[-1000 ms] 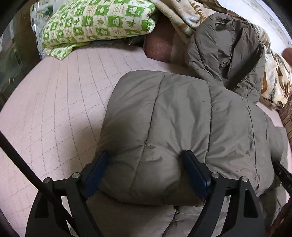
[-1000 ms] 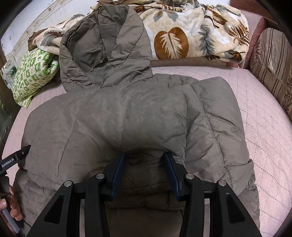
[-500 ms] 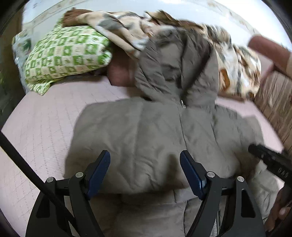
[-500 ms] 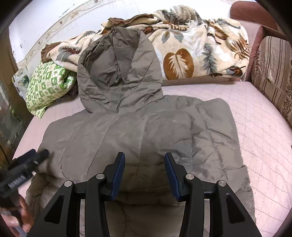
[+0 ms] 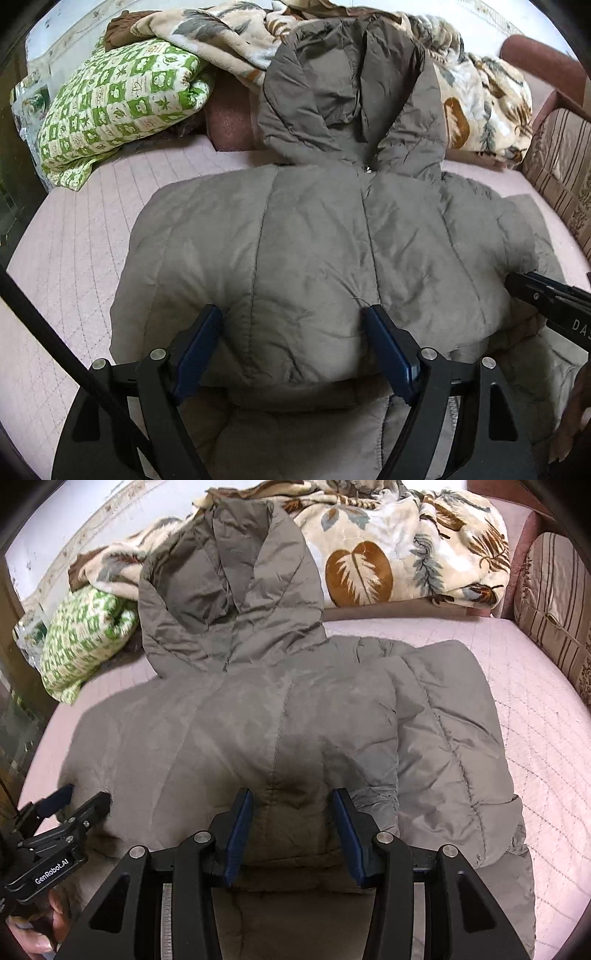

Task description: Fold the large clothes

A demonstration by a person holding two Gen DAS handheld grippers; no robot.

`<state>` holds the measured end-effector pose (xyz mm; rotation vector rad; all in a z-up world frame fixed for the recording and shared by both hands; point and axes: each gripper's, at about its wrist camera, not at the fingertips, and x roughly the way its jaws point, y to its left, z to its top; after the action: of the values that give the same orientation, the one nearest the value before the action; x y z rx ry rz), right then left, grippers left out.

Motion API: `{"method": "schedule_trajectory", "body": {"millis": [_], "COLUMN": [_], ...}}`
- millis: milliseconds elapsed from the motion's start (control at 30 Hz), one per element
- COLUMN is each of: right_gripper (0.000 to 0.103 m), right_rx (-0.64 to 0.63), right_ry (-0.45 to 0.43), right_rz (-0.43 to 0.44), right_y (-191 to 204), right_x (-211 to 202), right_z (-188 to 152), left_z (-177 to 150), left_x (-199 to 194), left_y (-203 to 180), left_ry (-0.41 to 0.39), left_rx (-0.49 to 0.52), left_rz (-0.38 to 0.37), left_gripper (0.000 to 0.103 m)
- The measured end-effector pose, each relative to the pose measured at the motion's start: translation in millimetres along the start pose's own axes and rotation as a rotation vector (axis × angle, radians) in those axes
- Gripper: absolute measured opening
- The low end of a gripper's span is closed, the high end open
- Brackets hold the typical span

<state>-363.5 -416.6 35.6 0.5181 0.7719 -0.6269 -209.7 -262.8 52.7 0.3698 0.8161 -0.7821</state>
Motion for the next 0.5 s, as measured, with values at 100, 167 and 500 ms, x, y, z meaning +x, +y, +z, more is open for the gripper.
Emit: {"method": "schedule_trajectory", "body": {"millis": [100,167,500], "right_gripper": [0.049,0.049,0.049], "right_rx": [0.012,0.02,0.033], "right_ry": [-0.037,-0.063,0.008], "right_rz": [0.032,0.037,0.03], "right_y": [-0.9,-2.3,-7.0], "right_x": [-13.2,-20.1,-4.4], "right_z": [2.4,3.4,-0.1], "left_z": [4.0,6.4,5.2], "left_x": [-9.7,-14.2,0.8], "left_y": [8.7,14.7,22.2], "left_ry": [-0.027,-0.039,0.027], "left_rx": [-0.043,-0.067,-0.078], "left_rz": [-0.019,-0.016,0.016], "left_gripper": [0.08,0.08,0.08]}}
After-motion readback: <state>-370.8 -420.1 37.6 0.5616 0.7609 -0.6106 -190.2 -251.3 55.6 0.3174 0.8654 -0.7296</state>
